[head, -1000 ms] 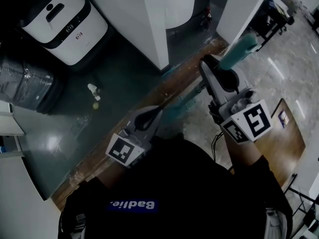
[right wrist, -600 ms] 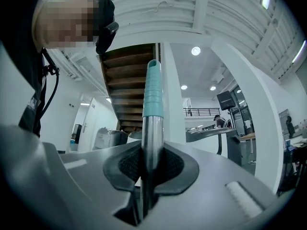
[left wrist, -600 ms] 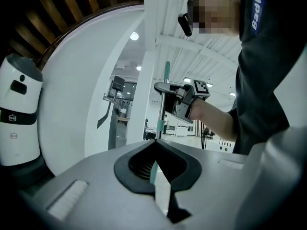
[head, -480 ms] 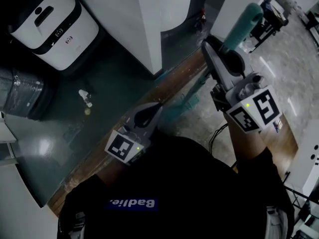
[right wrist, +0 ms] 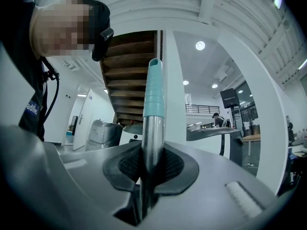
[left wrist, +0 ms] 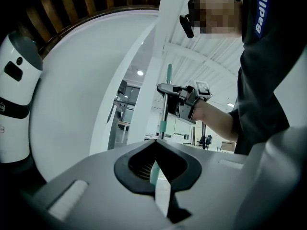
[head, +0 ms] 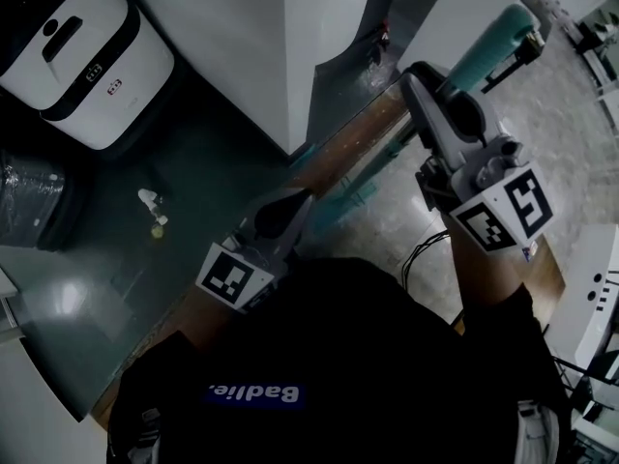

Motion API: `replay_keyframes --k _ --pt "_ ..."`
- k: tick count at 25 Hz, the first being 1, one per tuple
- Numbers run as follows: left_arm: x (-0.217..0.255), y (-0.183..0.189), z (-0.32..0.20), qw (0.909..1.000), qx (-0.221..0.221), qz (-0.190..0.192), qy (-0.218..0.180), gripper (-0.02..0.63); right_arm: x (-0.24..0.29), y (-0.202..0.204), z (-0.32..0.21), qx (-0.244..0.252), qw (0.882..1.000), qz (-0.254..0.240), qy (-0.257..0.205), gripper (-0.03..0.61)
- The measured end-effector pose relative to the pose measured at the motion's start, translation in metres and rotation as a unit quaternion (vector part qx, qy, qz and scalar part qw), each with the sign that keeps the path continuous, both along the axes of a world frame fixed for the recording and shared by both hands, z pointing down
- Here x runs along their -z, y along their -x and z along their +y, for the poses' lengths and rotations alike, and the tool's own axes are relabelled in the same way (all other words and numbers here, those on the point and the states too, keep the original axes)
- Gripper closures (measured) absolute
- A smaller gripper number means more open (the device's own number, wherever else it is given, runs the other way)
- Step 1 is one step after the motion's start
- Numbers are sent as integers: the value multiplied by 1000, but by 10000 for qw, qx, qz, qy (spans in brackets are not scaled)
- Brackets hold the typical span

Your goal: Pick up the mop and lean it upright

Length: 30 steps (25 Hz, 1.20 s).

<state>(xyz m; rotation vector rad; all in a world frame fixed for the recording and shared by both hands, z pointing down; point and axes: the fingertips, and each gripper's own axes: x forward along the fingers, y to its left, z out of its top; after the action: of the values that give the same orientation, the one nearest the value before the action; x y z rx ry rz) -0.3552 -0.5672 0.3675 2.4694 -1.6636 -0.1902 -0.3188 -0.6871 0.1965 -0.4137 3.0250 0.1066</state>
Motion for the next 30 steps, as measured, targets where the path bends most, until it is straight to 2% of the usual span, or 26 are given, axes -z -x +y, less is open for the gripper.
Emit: replay_keyframes --k 2,5,12,20,30 --pt "-2 10 -8 10000 27 90 11 594 -1 9 -9 -2 10000 14 21 528" --pt "-3 23 -12 9999 109 2 -25 594 -4 24 -20 102 9999 41 91 528" --pt "-2 39 -25 9961 874 89 28 594 -28 57 -48 602 9979 -10 225 529" --pt "-6 46 -35 9881 1528 -48 177 594 -67 91 -73 1080 9932 167 393 530" --pt "-16 62 -42 9795 1962 1 457 594 -111 129 -100 1156 9904 473 601 531"
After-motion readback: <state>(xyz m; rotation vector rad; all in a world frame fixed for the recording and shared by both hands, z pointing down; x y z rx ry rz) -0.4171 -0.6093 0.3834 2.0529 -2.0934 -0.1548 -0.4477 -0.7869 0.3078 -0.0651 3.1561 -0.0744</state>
